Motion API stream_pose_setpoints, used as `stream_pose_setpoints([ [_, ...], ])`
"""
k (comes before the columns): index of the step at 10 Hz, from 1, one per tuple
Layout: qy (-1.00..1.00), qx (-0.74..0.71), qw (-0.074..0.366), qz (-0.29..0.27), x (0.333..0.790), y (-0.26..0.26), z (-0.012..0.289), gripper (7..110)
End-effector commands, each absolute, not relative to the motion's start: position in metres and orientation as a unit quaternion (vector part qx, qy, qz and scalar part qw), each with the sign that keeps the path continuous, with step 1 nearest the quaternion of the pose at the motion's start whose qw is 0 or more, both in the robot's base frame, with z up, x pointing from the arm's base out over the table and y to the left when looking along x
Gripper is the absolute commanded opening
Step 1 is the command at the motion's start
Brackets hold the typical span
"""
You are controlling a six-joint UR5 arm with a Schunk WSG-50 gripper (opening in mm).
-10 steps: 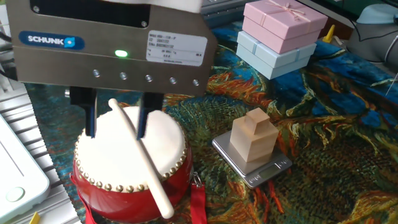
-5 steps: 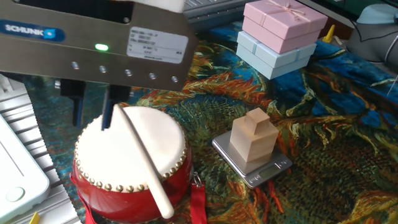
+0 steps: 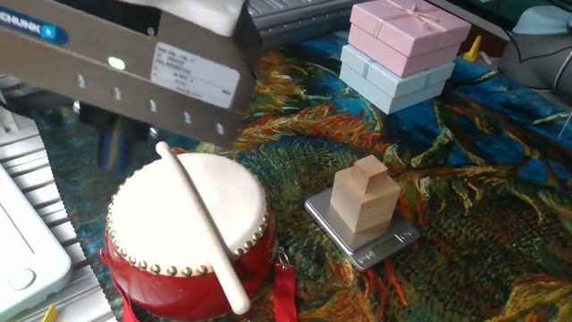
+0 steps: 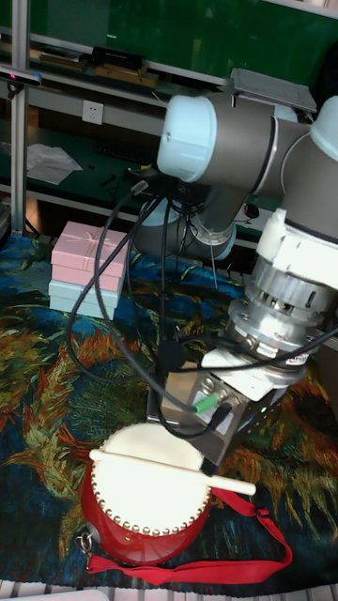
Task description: Play the drum
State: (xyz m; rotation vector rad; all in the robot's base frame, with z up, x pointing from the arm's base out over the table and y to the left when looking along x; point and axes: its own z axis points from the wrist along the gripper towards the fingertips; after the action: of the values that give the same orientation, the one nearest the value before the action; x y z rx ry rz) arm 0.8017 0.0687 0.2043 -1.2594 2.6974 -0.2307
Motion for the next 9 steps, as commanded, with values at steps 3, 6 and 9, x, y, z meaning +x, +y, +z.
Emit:
stream_pose_setpoints([
  [3,0.847,-0.527,0.056,0.033,0.770,0.112,0.203,7],
  [6,0.839,-0.543,0.025,0.011,0.762,0.095,0.201,7],
  [9,0.795,-0.605,0.024,0.014,0.760,0.096,0.204,44],
])
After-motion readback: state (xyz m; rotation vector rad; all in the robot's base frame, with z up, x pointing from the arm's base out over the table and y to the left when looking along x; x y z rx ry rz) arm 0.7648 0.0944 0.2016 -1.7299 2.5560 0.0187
